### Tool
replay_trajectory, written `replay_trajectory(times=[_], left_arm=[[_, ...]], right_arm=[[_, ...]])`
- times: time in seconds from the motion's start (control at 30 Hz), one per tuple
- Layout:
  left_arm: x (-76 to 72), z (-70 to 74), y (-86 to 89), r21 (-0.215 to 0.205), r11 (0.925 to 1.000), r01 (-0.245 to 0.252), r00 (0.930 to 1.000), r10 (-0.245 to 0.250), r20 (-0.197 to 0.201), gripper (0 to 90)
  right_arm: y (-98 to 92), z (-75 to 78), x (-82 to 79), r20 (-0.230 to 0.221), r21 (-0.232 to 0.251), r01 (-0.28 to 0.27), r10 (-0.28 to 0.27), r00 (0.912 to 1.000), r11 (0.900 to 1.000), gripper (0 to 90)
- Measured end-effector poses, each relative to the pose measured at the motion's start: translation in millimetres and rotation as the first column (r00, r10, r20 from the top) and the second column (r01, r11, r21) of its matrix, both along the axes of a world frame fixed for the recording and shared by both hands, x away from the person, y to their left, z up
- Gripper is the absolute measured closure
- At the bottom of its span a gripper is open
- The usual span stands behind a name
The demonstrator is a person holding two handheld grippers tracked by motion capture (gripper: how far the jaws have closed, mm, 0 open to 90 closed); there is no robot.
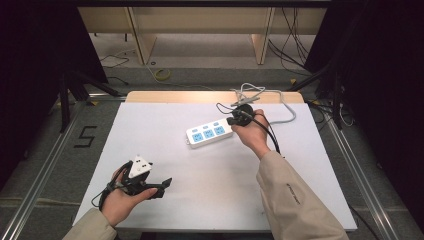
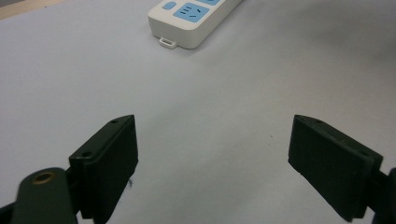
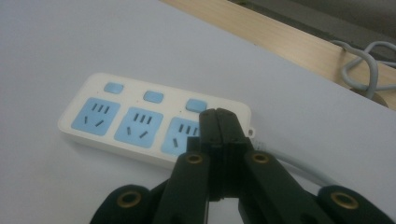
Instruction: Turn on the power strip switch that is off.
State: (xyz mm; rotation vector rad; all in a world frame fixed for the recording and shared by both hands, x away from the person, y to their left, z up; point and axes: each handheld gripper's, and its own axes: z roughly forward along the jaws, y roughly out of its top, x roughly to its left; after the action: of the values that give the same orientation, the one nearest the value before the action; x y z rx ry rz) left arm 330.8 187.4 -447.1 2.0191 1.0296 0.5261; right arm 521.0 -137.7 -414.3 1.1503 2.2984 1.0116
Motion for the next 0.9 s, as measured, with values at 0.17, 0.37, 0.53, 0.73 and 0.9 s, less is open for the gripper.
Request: replay_trajectory(times=[0.17,0.37,0.53,0.73,0.9], left_arm=[[0.1,0.0,0.0,0.001,1.0,0.0,1.0,0.0,-0.002,15.4],[0.2,-0.1,-0.1,0.001,1.0,0.0,1.0,0.0,-0.003,15.4],[0.1,0.0,0.1,0.0,1.0,0.0,1.0,0.0,-0.002,15.4],[0.1,0.0,-0.2,-0.004,1.0,-0.002,1.0,0.002,-0.001,15.4],[0.0,0.1,-0.2,-0.005,1.0,-0.002,1.0,0.002,-0.001,15.4]], right_arm=[[2.5,-1.3,2.0,-0.005,0.0,-0.001,0.001,1.0,1.0,90.0],[5.2,-2.7,4.9,-0.008,0.0,-0.001,0.001,1.0,1.0,90.0],[8.2,-4.6,7.5,-0.013,-0.002,0.002,-0.002,0.9999,1.0,90.0],[9.0,-8.1,11.0,-0.018,-0.008,0.004,-0.004,0.9998,1.0,90.0],[10.7,-11.0,12.9,-0.025,-0.009,0.008,-0.008,0.9997,1.0,90.0]])
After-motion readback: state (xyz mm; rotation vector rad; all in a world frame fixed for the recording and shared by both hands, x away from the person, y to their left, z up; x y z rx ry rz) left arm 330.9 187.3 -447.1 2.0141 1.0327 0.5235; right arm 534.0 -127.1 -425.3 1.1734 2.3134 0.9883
